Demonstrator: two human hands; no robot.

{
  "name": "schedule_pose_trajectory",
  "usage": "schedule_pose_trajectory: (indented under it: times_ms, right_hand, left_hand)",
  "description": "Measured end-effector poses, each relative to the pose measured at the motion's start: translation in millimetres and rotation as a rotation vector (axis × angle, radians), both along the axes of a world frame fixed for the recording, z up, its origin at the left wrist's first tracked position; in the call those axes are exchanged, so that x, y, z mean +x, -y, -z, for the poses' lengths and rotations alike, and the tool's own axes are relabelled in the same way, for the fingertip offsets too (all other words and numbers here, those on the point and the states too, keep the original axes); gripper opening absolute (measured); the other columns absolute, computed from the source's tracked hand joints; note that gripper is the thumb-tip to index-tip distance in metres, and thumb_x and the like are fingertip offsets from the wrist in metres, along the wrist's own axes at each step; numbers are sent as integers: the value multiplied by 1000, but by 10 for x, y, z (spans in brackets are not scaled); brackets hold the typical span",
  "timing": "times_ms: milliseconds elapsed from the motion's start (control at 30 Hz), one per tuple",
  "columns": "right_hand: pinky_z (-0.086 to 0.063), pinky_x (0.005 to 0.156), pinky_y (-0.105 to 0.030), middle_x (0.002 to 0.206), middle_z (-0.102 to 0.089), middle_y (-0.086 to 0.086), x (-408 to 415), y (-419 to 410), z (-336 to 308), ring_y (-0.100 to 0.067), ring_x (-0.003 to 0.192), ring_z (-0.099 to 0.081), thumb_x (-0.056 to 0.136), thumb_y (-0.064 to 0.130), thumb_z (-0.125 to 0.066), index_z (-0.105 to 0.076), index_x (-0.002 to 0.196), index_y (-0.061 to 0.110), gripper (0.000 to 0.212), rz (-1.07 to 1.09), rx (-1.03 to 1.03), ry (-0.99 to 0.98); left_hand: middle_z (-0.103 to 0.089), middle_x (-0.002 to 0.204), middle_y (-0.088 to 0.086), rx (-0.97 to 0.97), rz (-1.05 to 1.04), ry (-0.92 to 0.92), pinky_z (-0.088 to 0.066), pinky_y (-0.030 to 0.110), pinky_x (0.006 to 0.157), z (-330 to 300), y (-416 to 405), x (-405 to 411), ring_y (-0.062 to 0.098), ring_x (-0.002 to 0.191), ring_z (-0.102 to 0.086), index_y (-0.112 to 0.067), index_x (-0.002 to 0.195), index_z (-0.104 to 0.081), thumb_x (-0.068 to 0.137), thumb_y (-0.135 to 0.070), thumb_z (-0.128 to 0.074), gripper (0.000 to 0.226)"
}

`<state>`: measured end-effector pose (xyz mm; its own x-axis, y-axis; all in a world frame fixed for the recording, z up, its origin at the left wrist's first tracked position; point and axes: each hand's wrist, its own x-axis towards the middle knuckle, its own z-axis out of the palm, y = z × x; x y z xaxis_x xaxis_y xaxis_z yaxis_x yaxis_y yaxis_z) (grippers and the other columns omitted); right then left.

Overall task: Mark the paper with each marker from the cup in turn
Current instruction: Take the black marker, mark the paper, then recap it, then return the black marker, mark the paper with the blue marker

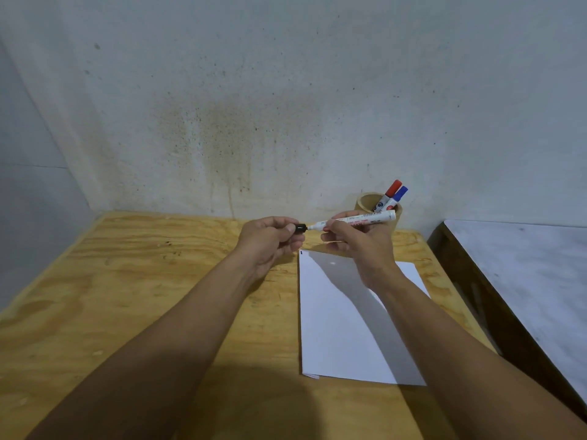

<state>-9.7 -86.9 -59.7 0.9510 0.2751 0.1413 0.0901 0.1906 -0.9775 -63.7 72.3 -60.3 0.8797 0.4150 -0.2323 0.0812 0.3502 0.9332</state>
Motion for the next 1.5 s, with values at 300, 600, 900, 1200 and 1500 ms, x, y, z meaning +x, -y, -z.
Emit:
schedule_pose_trajectory:
  times_ms: [300, 600, 900, 1200, 1500]
  right_hand:
    - [-56, 61, -28, 81, -75, -13, 34, 143, 6, -22, 71, -74, 81, 12, -77, -72, 90, 2, 14, 18, -82, 67]
    - [-42, 63, -35, 58, -68, 2, 76, 335, -134, -18, 62, -57, 84, 16, -75, -73, 82, -4, 20, -21, -50, 10]
    - [-60, 78, -41, 100, -67, -29, 410, 757, -585, -36, 92, -70, 101, 14, -49, -53, 101, 0, 15, 58, -271, 117]
    - [-55, 68, -34, 89, -70, -7, 750, 1097, -1151, -22, 76, -63, 77, 32, -79, -76, 99, 7, 33, 220, -1184, 513]
    - [-60, 70, -39, 92, -64, -6, 955, 695, -759, -24, 79, -65, 77, 21, -73, -60, 99, 11, 28, 273, -1176, 350]
  left_hand:
    - [-69, 78, 18, 27, 56, 5, -61, 27, 63, -57, 126, -6, 18, 62, -70, 4, 88, -68, 86, 5, -60, 9]
    - [-68, 72, 20, 68, 67, 53, -59, 22, 57, -251, 389, 72, 17, 56, -69, 9, 90, -65, 85, 7, -61, 7]
    - [-67, 112, -2, 774, 63, 142, -54, 33, 81, -297, 734, 312, 14, 88, -62, -13, 118, -65, 80, -23, -72, 39]
    - [-51, 142, 5, 1457, 249, 168, -35, 38, 107, -308, 842, 457, 27, 132, -42, -14, 133, -52, 88, -14, -58, 46]
    - [-56, 137, 5, 1562, 273, 174, -40, 43, 103, -269, 813, 471, 28, 131, -45, -9, 124, -60, 85, -10, -56, 39]
